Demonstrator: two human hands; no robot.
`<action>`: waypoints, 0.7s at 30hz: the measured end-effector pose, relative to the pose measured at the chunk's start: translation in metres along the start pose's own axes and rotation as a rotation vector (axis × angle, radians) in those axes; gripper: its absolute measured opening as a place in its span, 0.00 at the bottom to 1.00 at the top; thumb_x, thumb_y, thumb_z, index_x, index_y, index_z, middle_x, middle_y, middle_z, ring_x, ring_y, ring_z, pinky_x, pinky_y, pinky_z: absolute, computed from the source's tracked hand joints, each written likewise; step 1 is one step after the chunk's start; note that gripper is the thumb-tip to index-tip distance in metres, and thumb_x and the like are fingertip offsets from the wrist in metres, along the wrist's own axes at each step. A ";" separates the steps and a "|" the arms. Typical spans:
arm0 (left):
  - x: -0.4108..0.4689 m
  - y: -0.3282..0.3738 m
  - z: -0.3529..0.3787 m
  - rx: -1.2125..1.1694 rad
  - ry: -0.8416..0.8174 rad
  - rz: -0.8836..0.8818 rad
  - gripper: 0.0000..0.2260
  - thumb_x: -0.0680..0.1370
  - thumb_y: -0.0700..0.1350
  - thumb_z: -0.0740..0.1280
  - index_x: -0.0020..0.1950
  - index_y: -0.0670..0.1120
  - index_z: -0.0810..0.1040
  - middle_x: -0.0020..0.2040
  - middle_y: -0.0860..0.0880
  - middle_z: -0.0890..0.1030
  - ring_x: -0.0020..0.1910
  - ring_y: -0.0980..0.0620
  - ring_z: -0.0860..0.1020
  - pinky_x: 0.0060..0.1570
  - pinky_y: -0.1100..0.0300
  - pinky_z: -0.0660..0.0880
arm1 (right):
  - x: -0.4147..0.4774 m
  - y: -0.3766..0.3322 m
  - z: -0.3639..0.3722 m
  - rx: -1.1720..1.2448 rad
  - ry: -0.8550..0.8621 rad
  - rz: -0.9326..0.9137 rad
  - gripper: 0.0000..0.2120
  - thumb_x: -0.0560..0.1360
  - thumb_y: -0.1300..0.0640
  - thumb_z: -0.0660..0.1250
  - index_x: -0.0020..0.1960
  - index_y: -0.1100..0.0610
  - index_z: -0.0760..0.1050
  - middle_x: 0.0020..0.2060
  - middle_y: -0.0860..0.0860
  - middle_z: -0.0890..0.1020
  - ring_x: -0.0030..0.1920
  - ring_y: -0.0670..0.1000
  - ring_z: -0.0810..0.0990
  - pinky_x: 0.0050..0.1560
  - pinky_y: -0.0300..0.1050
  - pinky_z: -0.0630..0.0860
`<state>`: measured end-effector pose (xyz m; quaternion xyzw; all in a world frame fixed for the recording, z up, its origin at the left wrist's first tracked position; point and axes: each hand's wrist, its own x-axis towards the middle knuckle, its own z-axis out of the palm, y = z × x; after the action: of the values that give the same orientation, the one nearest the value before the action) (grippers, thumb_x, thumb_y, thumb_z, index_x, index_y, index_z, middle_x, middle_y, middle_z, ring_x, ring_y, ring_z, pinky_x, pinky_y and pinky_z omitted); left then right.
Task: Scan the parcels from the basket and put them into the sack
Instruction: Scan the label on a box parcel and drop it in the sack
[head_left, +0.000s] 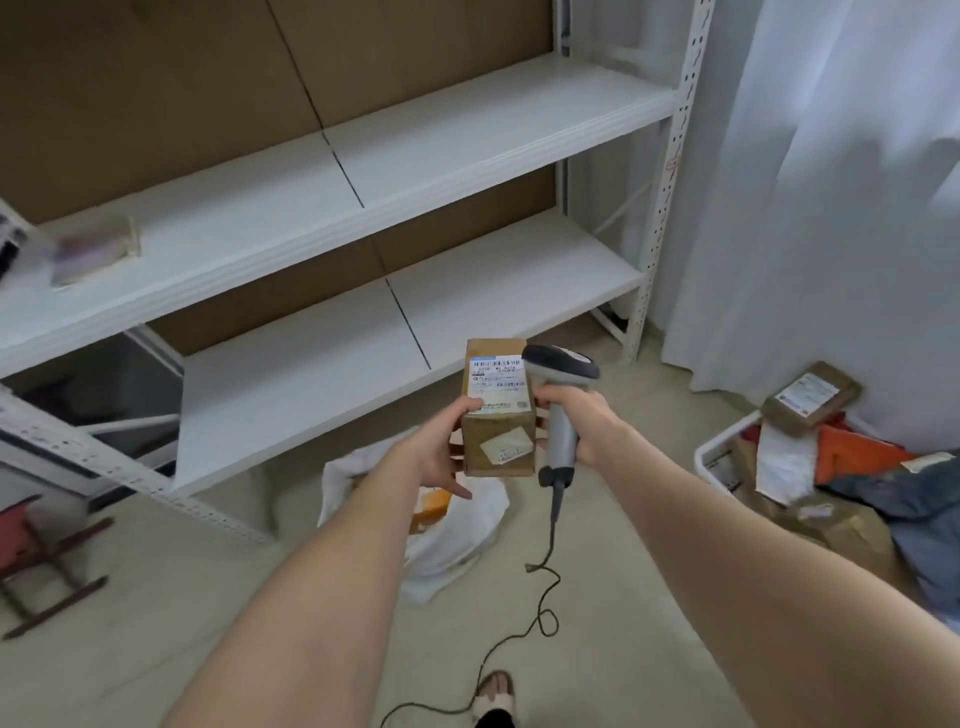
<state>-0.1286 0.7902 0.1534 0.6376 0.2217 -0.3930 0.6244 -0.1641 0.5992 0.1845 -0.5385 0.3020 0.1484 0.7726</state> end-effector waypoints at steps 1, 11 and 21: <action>-0.001 -0.004 -0.016 -0.023 0.016 0.003 0.20 0.69 0.60 0.71 0.57 0.54 0.75 0.58 0.42 0.78 0.57 0.40 0.75 0.54 0.37 0.71 | 0.002 0.007 0.015 -0.015 -0.005 0.010 0.20 0.74 0.61 0.71 0.64 0.62 0.71 0.52 0.60 0.83 0.50 0.60 0.83 0.47 0.55 0.80; 0.024 -0.034 -0.177 -0.195 0.335 -0.032 0.23 0.69 0.64 0.69 0.55 0.49 0.76 0.51 0.43 0.81 0.50 0.44 0.80 0.42 0.49 0.80 | 0.058 0.086 0.164 -0.156 -0.057 0.141 0.22 0.73 0.58 0.73 0.64 0.61 0.72 0.59 0.61 0.79 0.60 0.61 0.79 0.62 0.61 0.75; 0.129 -0.088 -0.302 -0.295 0.245 -0.246 0.20 0.69 0.59 0.68 0.53 0.47 0.75 0.50 0.39 0.81 0.47 0.40 0.82 0.41 0.47 0.80 | 0.178 0.214 0.291 -0.104 0.045 0.208 0.27 0.70 0.52 0.77 0.64 0.61 0.75 0.59 0.57 0.81 0.60 0.60 0.79 0.64 0.59 0.74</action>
<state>-0.0527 1.0674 -0.0283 0.5505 0.4271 -0.3493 0.6266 -0.0552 0.9309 -0.0167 -0.5468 0.3656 0.2312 0.7169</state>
